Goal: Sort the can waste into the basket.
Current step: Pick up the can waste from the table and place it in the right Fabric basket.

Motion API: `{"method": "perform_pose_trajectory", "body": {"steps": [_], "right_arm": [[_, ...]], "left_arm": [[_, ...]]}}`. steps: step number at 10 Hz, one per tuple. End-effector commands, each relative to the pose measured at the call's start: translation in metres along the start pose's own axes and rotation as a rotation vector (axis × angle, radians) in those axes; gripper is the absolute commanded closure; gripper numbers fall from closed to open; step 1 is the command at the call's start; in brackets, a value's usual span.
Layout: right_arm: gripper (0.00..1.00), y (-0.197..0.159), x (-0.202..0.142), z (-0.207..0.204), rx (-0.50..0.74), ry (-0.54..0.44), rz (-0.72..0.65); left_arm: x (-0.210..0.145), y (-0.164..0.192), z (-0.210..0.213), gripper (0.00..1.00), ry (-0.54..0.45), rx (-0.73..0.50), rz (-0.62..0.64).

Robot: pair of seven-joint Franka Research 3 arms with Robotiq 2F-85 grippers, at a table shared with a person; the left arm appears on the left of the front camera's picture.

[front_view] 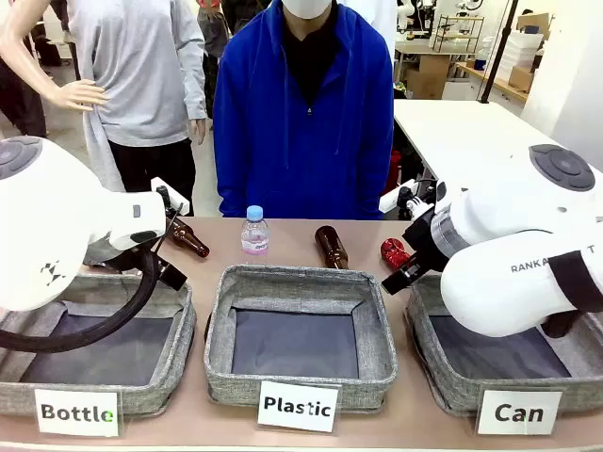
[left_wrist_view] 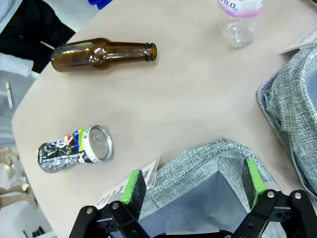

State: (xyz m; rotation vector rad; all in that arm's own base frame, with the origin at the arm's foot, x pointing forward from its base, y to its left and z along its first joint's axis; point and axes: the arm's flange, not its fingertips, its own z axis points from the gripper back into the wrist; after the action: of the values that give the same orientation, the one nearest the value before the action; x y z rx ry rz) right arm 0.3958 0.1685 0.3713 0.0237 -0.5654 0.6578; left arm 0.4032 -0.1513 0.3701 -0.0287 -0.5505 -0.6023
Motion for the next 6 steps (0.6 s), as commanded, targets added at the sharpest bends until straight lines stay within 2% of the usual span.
{"method": "perform_pose_trajectory", "body": {"steps": [1, 6], "right_arm": [[0.0, 0.0, 0.0, 0.0, 0.0, 0.0, 0.0], [0.0, 0.0, 0.0, 0.0, 0.0, 0.0, 0.0]], "left_arm": [[0.0001, 0.0, 0.0001, 0.0, 0.0, 0.0, 0.0], [0.0001, 0.0, 0.0001, 0.0, 0.0, 0.0, 0.0]]}}
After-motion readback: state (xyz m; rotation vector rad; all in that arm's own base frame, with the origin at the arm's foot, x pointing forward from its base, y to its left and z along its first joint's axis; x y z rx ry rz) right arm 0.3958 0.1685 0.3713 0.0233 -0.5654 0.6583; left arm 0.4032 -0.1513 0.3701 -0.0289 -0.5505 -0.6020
